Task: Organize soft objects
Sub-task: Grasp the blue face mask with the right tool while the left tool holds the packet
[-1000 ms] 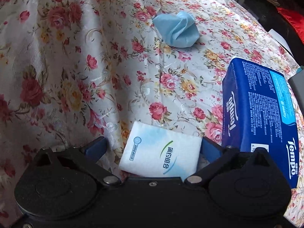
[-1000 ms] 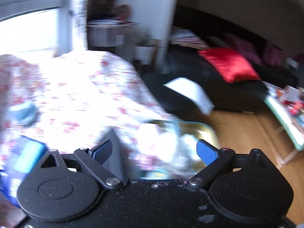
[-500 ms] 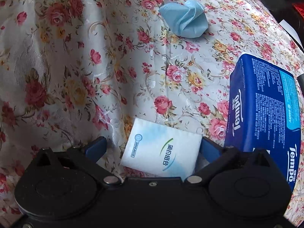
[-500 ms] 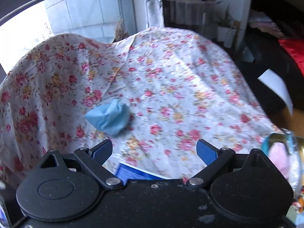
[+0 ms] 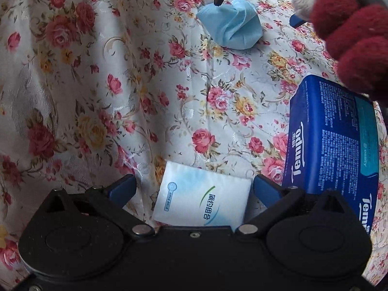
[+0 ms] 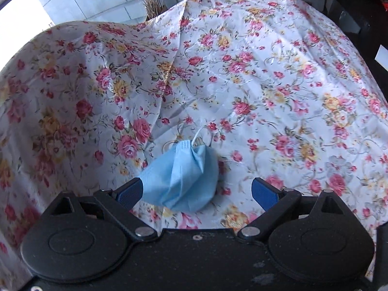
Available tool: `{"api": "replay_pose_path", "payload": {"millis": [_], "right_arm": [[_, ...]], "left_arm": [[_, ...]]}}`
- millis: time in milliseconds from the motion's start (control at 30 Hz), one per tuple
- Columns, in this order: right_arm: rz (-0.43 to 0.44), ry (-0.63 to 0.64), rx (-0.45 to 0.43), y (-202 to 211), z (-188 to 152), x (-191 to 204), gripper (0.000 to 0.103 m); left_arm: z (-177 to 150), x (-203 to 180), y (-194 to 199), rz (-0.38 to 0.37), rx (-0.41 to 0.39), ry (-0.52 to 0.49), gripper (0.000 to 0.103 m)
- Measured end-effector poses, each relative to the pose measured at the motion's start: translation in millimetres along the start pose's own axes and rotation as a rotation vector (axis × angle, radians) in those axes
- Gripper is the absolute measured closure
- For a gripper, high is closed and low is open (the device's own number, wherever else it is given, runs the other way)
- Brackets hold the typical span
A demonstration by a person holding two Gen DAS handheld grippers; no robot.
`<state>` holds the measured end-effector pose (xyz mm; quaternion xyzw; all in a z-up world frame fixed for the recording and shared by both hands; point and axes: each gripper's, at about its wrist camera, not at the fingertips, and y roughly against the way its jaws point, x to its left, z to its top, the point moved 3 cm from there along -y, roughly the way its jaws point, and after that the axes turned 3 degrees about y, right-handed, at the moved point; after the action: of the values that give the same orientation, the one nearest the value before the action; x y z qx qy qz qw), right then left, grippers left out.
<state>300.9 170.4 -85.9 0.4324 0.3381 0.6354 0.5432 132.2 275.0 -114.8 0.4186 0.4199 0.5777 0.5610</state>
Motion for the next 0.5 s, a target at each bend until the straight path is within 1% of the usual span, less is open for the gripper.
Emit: {"api": "replay_pose_path", "payload": {"millis": [133, 333, 433, 500], "right_arm": [[-0.010, 0.012, 0.015, -14, 2, 8, 0.005], [-0.003, 0.018, 0.039, -29, 2, 16, 0.005], [-0.009, 0.039, 0.031, -30, 2, 22, 0.005], [-0.022, 0.064, 0.011, -26, 2, 27, 0.005]], "left_arm": [[3, 5, -4, -0.013, 0.031, 0.030, 0.003], [0, 4, -9, -0.021, 0.062, 0.028, 0.003], [-2, 5, -11, -0.028, 0.077, 0.030, 0.004], [-2, 5, -12, -0.031, 0.076, 0.029, 0.004]]}}
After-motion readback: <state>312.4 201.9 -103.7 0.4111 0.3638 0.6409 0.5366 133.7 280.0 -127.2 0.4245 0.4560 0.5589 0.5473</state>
